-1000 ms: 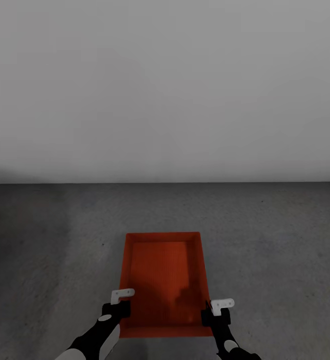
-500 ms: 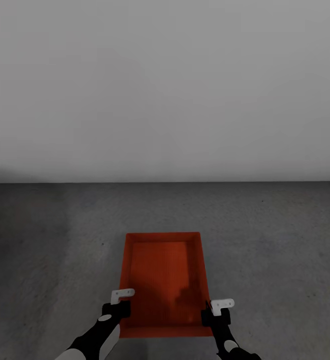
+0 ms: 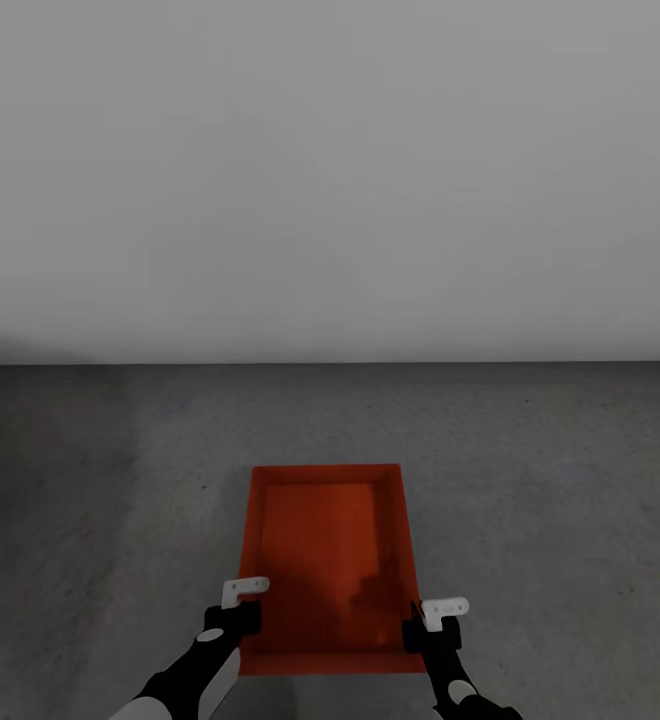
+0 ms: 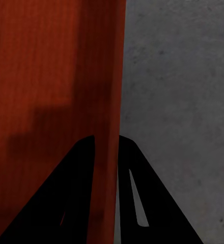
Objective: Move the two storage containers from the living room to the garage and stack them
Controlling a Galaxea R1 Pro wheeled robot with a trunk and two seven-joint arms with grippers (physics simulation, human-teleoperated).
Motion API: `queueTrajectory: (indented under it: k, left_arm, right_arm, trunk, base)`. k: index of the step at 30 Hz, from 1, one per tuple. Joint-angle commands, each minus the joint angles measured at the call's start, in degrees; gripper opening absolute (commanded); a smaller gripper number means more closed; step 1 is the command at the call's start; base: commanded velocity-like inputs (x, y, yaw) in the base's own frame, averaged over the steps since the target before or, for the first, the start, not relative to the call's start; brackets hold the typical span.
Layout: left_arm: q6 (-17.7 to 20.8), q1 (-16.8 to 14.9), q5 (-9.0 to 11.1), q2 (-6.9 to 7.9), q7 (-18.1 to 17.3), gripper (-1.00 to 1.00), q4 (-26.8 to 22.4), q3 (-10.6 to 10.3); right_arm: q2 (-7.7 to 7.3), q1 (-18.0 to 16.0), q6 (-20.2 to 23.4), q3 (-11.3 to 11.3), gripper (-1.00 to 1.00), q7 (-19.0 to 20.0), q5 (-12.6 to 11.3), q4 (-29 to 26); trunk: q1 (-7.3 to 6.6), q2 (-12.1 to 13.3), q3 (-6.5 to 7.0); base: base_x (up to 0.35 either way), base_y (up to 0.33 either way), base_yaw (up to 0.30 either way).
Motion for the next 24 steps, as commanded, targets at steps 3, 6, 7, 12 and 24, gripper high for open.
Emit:
queueTrajectory:
  k: [3,6,7,12,24]
  left_arm:
    - [-0.16,0.01,0.65,0.01,1.42,-1.0,2.15,-0.06]
    - [-0.19,0.01,0.65,0.01,1.42,-1.0,2.15,-0.06]
    - [-0.21,0.01,0.65,0.01,1.42,-1.0,2.15,-0.06]
    - [-0.25,0.01,0.65,0.01,1.42,-1.0,2.15,-0.06]
    - [-0.26,0.01,0.65,0.01,1.42,-1.0,2.15,-0.06]
  right_arm:
    - [0.02,-0.07,-0.5,-2.1,-1.0,-2.89,-0.78,-0.91]
    - [0.0,-0.07,-0.5,-2.1,-1.0,-2.88,-0.78,-0.91]
    - [0.01,-0.07,-0.5,-2.1,-1.0,-2.87,-0.78,-0.91]
    - [0.01,-0.07,-0.5,-2.1,-1.0,-2.85,-0.78,-0.91]
    - [0.02,-0.07,-0.5,-2.1,-1.0,-2.89,-0.78,-0.91]
  trunk:
    - [0.0,-0.02,-0.03]
    - [0.0,-0.02,-0.03]
    - [0.0,-0.02,-0.03]
    - [0.0,-0.02,-0.03]
    - [1.53,-2.82,-1.28]
  base:
    - [0.0,0.0,0.0]
    - [0.0,0.0,0.0]
    - [0.0,0.0,0.0]
    - [0.0,0.0,0.0]
    - [0.0,0.0,0.0]
